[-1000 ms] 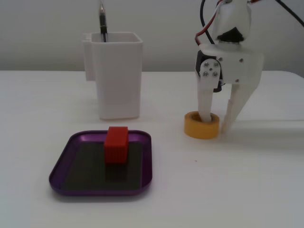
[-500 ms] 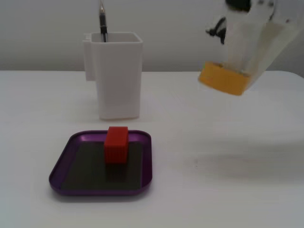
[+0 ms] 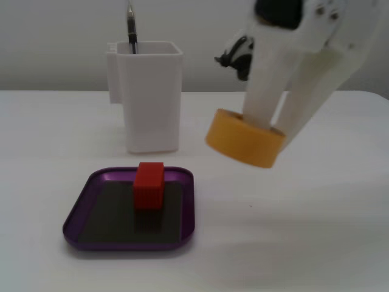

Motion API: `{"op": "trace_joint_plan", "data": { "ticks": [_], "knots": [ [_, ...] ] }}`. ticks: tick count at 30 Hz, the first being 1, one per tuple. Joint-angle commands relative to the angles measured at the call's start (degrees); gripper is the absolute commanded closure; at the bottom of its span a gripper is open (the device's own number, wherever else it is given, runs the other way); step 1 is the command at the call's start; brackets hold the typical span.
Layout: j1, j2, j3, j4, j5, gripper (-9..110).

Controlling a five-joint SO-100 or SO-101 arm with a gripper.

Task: Grab up the yellow tape and put it in the box.

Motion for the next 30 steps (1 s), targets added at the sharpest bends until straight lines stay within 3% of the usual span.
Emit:
{"op": "trace_joint_plan", "data": {
  "ticks": [1, 14, 26, 30],
  "knots": [
    [-0.18, -10.11, -13.10, -0.44, 0.44, 102],
    [7.82, -34.89, -36.91, 2.72, 0.53, 102],
    [8.17, -40.17, -40.78, 3.69, 0.44, 101],
    [8.17, -39.46, -40.78, 4.48, 0.44, 96]
  ]
}}
